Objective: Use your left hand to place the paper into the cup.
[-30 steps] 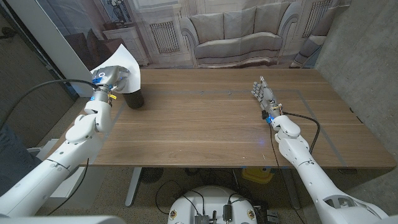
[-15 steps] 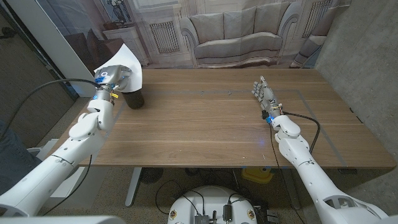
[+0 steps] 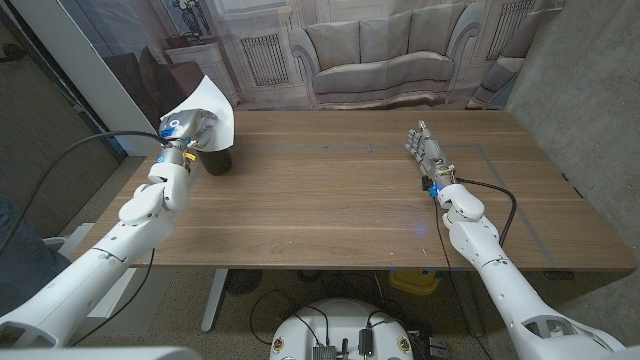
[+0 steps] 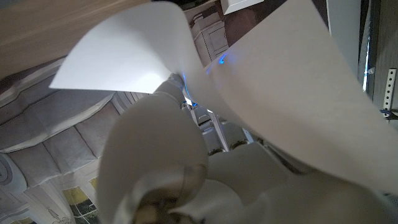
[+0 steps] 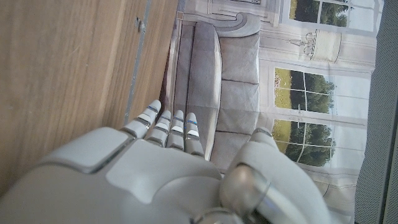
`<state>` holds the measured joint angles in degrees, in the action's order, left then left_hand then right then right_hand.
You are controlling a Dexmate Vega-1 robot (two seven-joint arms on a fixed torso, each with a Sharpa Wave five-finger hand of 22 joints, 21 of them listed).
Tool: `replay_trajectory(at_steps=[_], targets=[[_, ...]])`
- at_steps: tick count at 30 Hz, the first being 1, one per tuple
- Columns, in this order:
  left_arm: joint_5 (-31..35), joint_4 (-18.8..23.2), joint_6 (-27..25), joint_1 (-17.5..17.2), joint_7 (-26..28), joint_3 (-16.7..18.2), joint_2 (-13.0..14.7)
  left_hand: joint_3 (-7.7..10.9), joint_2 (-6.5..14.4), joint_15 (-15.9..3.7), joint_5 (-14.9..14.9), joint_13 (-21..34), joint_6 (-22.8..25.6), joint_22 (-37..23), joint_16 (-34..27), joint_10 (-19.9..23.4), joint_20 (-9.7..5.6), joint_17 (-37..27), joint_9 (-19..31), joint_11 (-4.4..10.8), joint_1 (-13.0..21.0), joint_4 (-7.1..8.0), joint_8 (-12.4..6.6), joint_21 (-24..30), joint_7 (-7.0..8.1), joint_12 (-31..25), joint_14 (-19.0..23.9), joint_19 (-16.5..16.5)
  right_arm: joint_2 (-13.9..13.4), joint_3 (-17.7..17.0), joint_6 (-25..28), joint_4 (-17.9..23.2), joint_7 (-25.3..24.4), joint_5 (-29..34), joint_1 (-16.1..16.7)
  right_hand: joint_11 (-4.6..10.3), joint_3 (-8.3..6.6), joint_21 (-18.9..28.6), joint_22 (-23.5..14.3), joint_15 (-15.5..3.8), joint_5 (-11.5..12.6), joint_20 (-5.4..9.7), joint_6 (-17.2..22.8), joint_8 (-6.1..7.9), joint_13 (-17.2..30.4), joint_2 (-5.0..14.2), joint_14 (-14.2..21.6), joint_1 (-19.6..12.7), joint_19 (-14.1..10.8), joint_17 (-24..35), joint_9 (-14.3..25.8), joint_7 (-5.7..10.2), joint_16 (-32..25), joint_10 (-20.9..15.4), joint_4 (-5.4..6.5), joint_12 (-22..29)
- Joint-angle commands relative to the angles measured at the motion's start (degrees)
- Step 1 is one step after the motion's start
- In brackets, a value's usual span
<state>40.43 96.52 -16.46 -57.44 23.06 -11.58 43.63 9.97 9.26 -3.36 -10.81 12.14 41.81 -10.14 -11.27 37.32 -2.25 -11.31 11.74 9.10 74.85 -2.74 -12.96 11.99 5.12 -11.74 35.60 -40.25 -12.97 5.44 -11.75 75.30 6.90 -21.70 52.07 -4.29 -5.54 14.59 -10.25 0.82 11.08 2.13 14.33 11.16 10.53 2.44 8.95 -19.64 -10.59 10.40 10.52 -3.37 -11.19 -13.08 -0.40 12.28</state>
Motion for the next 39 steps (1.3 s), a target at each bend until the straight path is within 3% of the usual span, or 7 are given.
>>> replay_trajectory(at_steps=[1,14,39], targets=[[-0.51,-1.22,-0.11,0.91,-0.20,-1.51,-0.21,0.79,-0.01,-7.36,0.14,0.16,0.26,-0.03,0.47,-0.08,0.37,-0.11,0.07,-0.20,-0.27,0.03,0.20,-0.82,0.50,0.09,-1.66,2.28,0.29,0.23,-0.50,-0.96,0.23,-0.04,-0.60,-0.03,0.01,-0.29,-0.33,-0.06,0.03,1.30,0.20,0.01,0.14,0.41,0.35,-0.06,-0.64,0.19,0.34,-0.02,0.37,-0.44,-0.16,-0.19],[-0.32,-1.31,-1.02,1.56,-1.17,-2.60,-0.11,1.00,-0.19,-7.41,0.23,0.16,-0.38,-0.04,0.57,-0.74,0.21,-0.13,0.05,0.01,-0.86,0.39,0.56,-1.10,0.75,0.31,-2.94,4.18,0.89,0.07,-1.35,-3.70,1.24,-0.32,-1.73,-0.03,0.05,-0.43,-0.33,-0.15,0.04,1.31,0.23,0.03,0.14,0.43,0.31,-0.06,-0.69,0.18,0.34,-0.05,0.40,-0.49,-0.21,-0.17],[0.39,-0.65,-3.44,2.08,-2.29,-4.00,-0.99,0.84,-0.87,-7.08,0.46,0.17,-1.94,-0.03,0.73,-2.46,1.17,-0.13,0.00,0.71,-2.75,1.32,1.07,-1.12,1.53,0.57,-6.17,7.13,0.48,-0.75,-0.85,-3.38,1.65,-0.87,-1.29,-0.07,0.12,-0.69,-0.34,-0.10,0.04,1.31,0.30,0.05,0.14,0.51,0.34,-0.02,-0.77,0.19,0.34,0.04,0.39,-0.48,-0.27,-0.17]])
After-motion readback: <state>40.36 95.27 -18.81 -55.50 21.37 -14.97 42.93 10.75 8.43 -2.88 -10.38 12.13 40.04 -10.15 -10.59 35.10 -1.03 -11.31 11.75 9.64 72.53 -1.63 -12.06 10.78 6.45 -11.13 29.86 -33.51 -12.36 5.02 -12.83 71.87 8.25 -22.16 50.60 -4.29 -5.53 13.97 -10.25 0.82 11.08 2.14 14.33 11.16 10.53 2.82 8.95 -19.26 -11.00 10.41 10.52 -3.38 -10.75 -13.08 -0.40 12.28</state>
